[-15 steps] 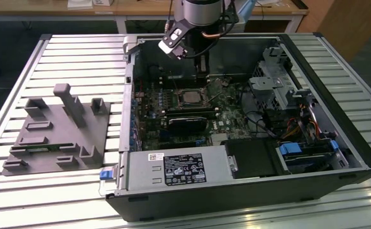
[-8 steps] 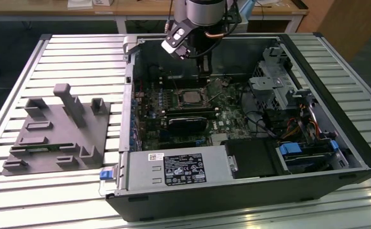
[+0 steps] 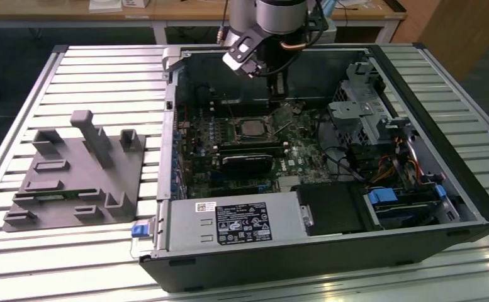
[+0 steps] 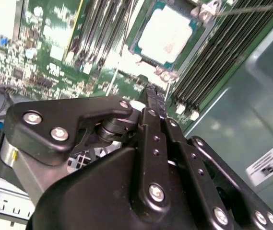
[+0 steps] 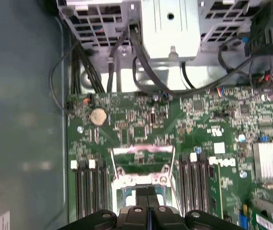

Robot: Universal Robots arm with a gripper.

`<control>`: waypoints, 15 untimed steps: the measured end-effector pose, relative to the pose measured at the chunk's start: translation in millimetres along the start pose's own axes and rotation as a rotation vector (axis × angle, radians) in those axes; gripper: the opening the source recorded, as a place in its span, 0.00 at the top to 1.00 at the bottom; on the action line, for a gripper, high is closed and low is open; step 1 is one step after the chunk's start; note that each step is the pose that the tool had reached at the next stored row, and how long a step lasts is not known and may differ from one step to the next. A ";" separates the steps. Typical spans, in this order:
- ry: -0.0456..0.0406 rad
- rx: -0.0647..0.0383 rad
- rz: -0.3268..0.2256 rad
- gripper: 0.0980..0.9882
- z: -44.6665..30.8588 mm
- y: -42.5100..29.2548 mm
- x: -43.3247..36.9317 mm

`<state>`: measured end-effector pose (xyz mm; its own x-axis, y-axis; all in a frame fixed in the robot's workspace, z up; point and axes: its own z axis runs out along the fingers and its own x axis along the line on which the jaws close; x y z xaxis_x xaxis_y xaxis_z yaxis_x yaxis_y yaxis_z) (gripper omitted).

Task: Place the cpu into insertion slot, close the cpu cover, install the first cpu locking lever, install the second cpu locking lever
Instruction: 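Close the cpu cover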

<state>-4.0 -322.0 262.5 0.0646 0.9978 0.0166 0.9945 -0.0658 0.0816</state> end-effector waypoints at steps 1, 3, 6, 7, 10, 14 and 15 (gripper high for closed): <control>0.0000 0.000 0.000 0.99 0.2 2.7 0.2; 0.0000 0.000 0.000 0.99 0.7 8.3 0.6; -0.0003 0.000 0.000 0.99 1.4 17.7 1.2; -0.0003 0.000 0.000 0.99 1.6 20.8 1.4; 0.0001 0.000 0.000 0.99 2.6 30.5 2.1; -0.0001 0.000 0.000 0.99 3.6 43.5 3.1; -0.0001 0.000 0.000 0.99 3.9 46.7 3.4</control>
<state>43.0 -321.7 262.5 0.0646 0.9978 0.0165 0.9945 -0.0657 0.0816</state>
